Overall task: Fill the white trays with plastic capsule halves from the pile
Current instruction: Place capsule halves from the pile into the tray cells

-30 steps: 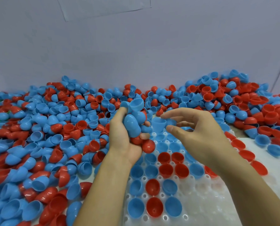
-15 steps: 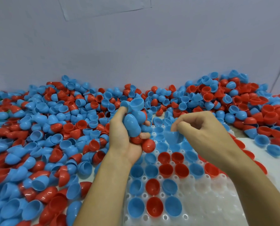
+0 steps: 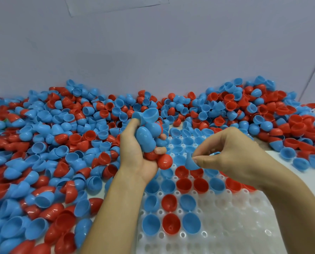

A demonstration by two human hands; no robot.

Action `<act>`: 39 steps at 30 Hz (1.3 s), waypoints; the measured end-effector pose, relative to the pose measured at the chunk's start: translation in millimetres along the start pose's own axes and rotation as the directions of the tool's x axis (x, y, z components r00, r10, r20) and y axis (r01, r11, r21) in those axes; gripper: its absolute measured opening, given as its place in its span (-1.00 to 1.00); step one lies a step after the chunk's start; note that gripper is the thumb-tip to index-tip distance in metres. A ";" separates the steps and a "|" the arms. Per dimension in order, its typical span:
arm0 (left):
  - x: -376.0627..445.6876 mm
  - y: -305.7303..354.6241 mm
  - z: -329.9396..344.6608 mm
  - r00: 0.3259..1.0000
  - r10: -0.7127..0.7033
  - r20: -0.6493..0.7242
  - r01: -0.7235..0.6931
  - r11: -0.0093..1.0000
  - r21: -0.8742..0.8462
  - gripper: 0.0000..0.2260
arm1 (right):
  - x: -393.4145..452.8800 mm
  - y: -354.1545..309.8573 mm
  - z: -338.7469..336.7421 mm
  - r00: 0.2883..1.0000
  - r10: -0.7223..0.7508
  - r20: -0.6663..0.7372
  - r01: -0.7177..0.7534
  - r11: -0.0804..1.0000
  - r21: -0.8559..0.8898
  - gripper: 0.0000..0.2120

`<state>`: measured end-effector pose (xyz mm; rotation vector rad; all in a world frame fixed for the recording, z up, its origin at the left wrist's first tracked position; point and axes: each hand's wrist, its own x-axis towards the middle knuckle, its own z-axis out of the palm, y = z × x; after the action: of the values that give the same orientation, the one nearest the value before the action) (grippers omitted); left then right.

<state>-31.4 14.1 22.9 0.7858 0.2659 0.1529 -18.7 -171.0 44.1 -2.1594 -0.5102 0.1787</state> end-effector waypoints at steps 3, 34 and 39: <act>-7.7 -1.6 -0.9 1.000 0.000 0.015 0.000 1.000 -0.012 -0.51 | -3.1 -2.0 1.1 0.999 -0.010 0.031 0.011 1.000 -0.016 -0.85; -46.4 2.1 -7.3 0.997 0.061 0.056 -0.058 0.997 -0.051 -0.69 | -47.3 -3.9 22.1 0.896 0.362 0.259 -0.188 0.835 -0.517 -0.92; -45.5 1.7 -7.2 0.998 0.049 0.045 -0.047 0.998 -0.050 -0.69 | -49.6 -5.6 19.7 0.901 0.341 0.269 -0.151 0.826 -0.543 -0.93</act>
<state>-77.0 9.5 27.4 0.7467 0.1990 0.1861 -71.3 -174.4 34.0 -2.7389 -0.5131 0.6598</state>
